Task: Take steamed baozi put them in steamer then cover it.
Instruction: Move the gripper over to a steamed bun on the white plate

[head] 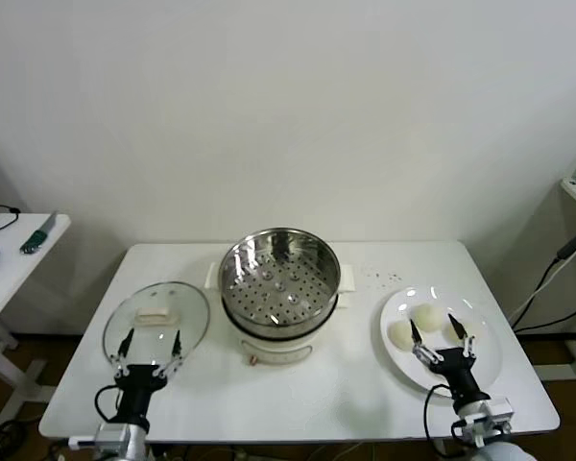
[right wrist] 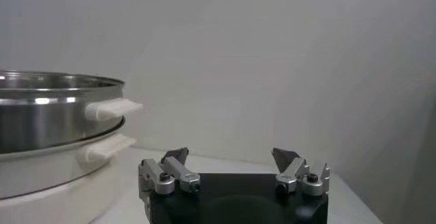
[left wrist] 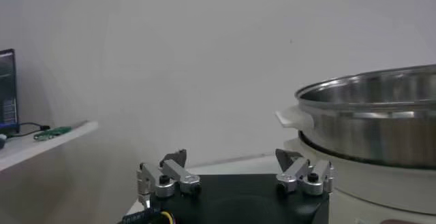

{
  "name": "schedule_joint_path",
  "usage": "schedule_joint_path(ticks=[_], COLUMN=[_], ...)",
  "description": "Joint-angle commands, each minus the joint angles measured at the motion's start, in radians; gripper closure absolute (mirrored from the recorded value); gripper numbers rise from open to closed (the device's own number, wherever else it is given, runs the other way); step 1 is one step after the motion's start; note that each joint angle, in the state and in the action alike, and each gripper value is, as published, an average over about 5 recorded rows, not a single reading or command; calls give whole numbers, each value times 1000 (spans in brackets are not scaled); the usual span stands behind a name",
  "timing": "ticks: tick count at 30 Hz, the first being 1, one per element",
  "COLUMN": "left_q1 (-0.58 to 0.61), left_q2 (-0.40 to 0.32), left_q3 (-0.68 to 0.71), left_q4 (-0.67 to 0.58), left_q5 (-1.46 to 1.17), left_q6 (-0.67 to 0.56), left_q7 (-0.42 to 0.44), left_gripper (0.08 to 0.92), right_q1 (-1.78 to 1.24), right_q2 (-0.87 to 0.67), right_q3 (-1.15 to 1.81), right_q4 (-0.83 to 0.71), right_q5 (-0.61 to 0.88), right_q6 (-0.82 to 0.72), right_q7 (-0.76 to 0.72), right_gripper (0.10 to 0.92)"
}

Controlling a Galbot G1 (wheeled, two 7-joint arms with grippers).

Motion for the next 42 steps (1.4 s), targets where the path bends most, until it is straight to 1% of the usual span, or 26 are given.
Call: schedule_joint_path(ticks=[1,2,6,11,16,18,20,24,27,31,36,42], left_q1=[1,1,2,12,15,18,23,31,35,38,36,33], left_q2=[1,2,6,13,10,10,12,17,22,27,31,40], left_q3=[2,4,25,54,67,69,71,72,71,67,58,47], left_q4=[-2,-3,-11,-14,-4,-1,1,4,5,8,11,4], left_q5=[2,1,-1,9,11,9,8,7,5,0,-2,-14], left_q6=[0,1,6,-4,-16,-19,-22,-25,-25,-24,-21,-4], left_q7=[-5,-10,-40,-52,-53,-53,-53,-53,-53,-53,-53,-53], left_gripper=[177,177,177,177,177,177,177,177,177,177,177,177], right_q1=[40,50,139,271,446,551,669,950,1168,1402,1544,1573], right_q2=[-73,-98,-300,-557,-701,-732,-755,-780,-761,-693,-588,-488], right_q3=[14,16,15,-52,-179,-267,-363,-633,-849,-1100,-1310,-1418], right_q4=[5,3,-47,-162,-287,-342,-396,-486,-561,-660,-784,-865], right_q5=[-40,-44,-62,-84,-176,-225,-305,-466,-504,-512,-511,-501], right_q6=[-99,-124,-253,-318,-312,-283,-241,-154,-109,-85,-73,-86], right_q7=[-75,-97,-303,-547,-771,-851,-930,-1059,-1118,-1155,-1176,-1173], right_gripper=[203,203,203,203,203,203,203,203,203,203,203,203])
